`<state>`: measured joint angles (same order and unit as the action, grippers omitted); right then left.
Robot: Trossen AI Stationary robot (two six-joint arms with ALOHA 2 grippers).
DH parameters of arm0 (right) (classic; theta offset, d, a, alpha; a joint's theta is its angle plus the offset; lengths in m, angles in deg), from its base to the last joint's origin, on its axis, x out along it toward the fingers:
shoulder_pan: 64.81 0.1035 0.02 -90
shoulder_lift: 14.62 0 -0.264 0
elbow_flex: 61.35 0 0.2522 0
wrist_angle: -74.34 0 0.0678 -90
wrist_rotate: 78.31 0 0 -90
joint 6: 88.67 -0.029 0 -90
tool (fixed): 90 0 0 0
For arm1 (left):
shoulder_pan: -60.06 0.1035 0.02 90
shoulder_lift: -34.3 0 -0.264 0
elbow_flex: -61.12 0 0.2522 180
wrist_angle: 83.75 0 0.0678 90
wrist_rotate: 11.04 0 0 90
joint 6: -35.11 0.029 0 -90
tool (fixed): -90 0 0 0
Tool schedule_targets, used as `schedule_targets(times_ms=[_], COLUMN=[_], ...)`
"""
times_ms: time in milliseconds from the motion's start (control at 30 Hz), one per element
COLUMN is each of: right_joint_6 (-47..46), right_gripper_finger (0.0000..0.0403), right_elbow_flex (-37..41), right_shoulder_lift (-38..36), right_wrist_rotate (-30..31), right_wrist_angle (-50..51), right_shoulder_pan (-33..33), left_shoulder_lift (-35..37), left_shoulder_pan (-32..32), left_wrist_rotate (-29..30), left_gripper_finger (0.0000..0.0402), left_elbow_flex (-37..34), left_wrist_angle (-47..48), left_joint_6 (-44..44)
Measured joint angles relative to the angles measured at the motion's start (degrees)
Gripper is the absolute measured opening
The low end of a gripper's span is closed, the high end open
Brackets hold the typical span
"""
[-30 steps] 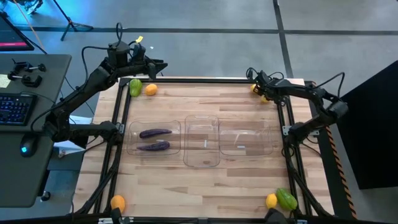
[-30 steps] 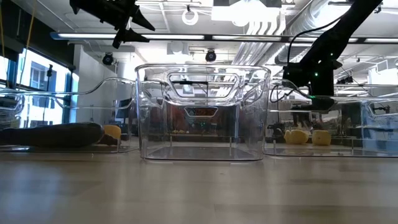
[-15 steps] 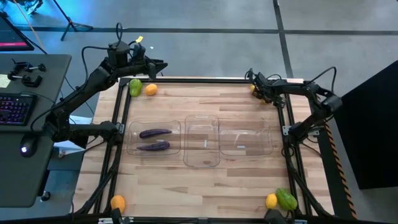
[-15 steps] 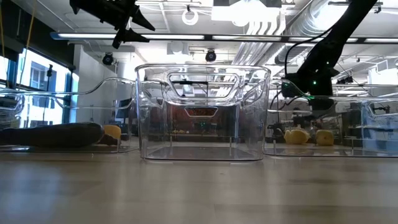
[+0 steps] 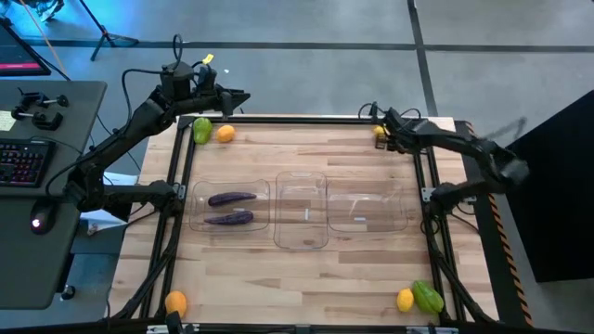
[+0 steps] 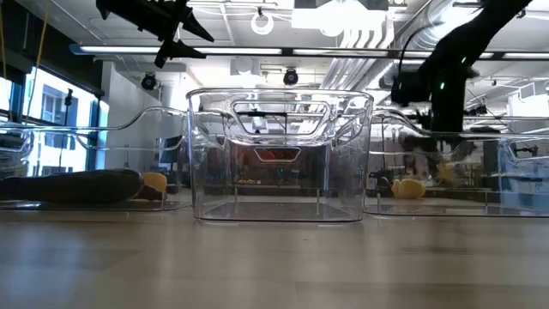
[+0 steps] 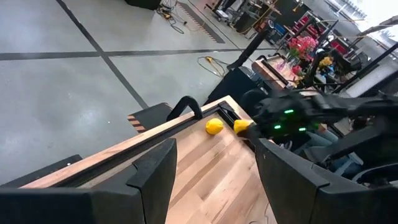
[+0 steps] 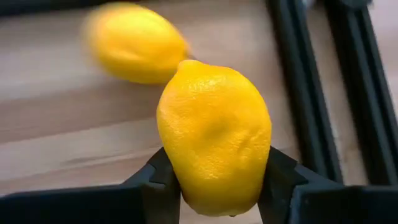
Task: Sort produce into baskets
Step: Put the lemon into the right transparent bin
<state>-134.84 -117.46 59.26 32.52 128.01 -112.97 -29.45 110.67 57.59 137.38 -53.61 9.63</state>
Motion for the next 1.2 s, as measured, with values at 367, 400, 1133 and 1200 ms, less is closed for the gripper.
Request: schedule_targets(times_ms=[367,400,1133,1200], right_joint_6=[-1.5,-3.4,-20.7,-20.6], right_gripper_finger=[0.0152,0.0151,0.0199,0.0217], right_elbow_flex=[-0.1,-0.1,0.0,0.0], right_shoulder_lift=[-26.4,-26.8,-24.0,-24.0], right_wrist_rotate=[-33.0,-35.5,-29.4,-29.5], right_wrist_angle=[-13.3,-13.5,-1.4,-0.3], right_shoulder_pan=[20.4,22.9,50.3,49.6], left_shoulder_lift=[0.0,0.0,0.0,0.0], left_shoulder_pan=[0.0,0.0,0.0,0.0], left_wrist_rotate=[0.0,0.0,0.1,0.1], left_gripper_finger=[0.0207,0.0207,0.0207,0.0207], left_elbow_flex=[0.0,0.0,0.0,0.0], left_wrist_angle=[0.0,0.0,-0.1,-0.1], left_joint_6=[0.0,0.0,0.2,0.2])
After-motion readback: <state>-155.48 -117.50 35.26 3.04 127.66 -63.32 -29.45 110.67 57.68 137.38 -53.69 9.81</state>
